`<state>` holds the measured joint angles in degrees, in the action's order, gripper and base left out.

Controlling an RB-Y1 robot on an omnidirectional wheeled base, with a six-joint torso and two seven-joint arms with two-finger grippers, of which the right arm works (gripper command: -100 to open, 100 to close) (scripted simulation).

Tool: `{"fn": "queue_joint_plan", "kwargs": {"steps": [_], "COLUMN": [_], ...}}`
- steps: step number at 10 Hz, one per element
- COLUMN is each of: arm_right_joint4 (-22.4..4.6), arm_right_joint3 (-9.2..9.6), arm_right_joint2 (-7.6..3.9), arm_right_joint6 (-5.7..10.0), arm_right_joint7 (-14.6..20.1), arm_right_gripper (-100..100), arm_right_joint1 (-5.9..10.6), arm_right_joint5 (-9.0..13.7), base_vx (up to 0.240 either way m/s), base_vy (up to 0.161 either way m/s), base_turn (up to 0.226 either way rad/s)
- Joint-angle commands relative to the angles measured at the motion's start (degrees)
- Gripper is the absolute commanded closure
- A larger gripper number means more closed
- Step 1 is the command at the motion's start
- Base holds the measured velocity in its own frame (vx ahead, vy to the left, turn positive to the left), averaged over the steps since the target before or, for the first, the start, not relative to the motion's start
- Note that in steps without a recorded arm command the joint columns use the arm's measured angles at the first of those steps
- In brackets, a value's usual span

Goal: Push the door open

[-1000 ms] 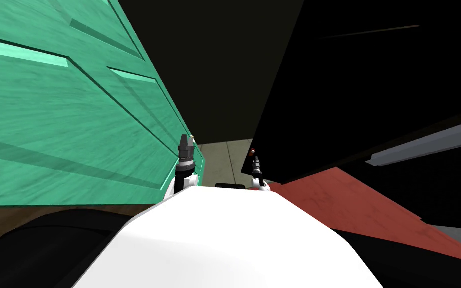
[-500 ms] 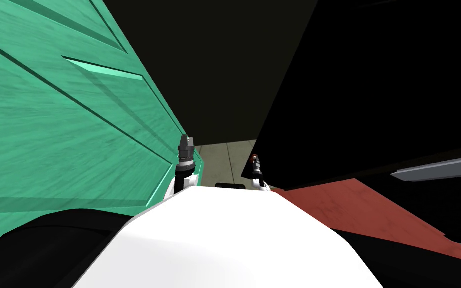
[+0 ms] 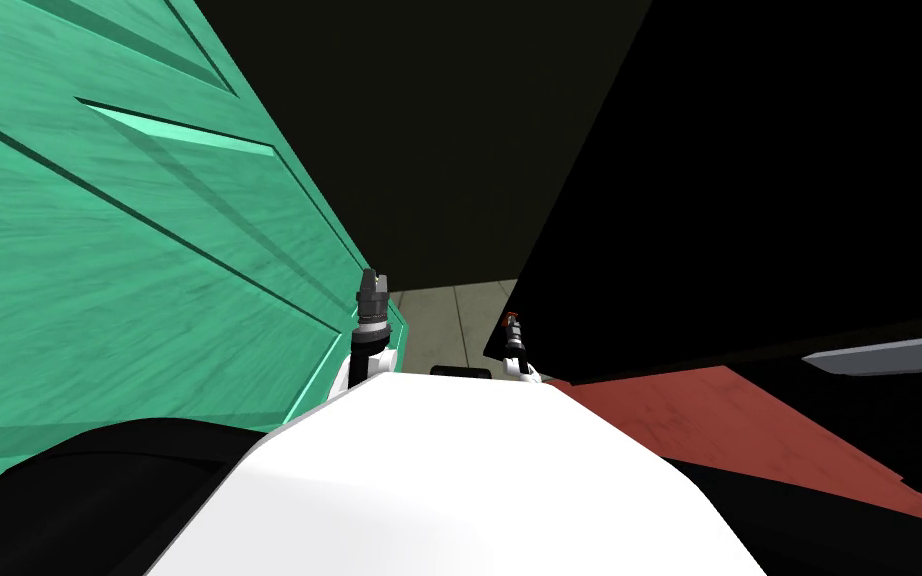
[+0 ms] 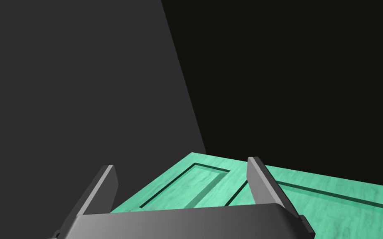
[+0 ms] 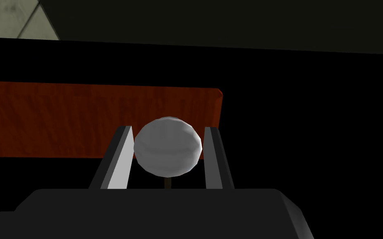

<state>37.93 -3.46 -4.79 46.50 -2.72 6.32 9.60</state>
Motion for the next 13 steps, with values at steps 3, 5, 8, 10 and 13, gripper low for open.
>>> {"fn": "queue_joint_plan", "kwargs": {"steps": [3,5,8,10,13], "arm_right_joint4": [-0.01,-0.30,-0.47,-0.61,-0.85], "arm_right_joint3": [0.00,-1.08,-2.34,-3.37,-5.12], "arm_right_joint2": [0.02,-0.30,-0.65,-0.91,-1.29], "arm_right_joint6": [0.03,-0.13,-0.15,-0.16,-0.18], "arm_right_joint7": [0.03,-0.36,-0.75,-1.06,-1.59], "arm_right_gripper": [100,100,100,100,100], "arm_right_joint1": [-0.07,-0.15,-0.12,-0.09,-0.05], "arm_right_joint5": [0.01,0.62,1.34,1.92,2.90], "base_vx": [-0.009,0.139,0.173,0.186,0.202], "base_vy": [0.001,0.021,0.027,-0.015,0.031], "base_turn": [-0.001,-0.038,-0.048,-0.026,-0.057]}}
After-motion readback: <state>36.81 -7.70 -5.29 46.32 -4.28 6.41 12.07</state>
